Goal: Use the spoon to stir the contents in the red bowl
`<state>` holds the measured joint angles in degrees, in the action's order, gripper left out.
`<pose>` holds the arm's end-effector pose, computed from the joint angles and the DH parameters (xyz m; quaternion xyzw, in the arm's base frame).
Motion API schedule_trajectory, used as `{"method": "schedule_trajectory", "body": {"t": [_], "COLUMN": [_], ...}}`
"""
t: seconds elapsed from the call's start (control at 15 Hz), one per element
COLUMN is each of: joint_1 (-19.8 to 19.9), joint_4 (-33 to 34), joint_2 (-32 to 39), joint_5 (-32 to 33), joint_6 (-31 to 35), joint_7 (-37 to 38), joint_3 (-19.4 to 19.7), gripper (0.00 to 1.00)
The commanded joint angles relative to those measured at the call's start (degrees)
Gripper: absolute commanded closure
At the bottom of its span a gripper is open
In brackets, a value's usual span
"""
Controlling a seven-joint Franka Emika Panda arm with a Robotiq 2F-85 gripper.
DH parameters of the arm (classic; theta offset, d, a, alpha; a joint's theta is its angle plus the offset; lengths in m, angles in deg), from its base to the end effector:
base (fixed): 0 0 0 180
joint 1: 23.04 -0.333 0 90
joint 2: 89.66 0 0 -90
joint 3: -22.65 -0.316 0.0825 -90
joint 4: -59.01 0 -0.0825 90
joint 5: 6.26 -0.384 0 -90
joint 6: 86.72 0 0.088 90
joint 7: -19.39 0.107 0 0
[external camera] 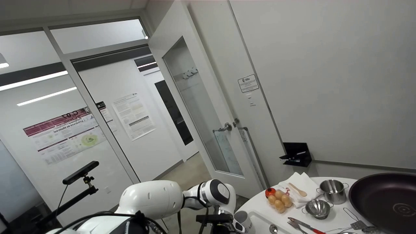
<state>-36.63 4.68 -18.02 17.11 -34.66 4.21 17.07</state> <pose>0.6004 0.1313 0.0873 0.7574 0.2311 -0.5875 0.1670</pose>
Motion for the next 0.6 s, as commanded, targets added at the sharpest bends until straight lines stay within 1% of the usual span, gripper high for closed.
{"method": "schedule_trajectory", "body": {"t": [0.0,0.27,0.53], "joint_1": [-0.54,0.76,3.98], "joint_4": [1.69,-0.07,-4.11], "joint_2": [0.42,-0.08,-1.38], "joint_5": [1.44,0.93,-0.92], "joint_6": [0.41,1.16,1.93], "joint_7": [-1.27,-0.79,0.93], "joint_3": [0.35,0.61,0.96], "gripper": [0.91,0.91,0.91]}}
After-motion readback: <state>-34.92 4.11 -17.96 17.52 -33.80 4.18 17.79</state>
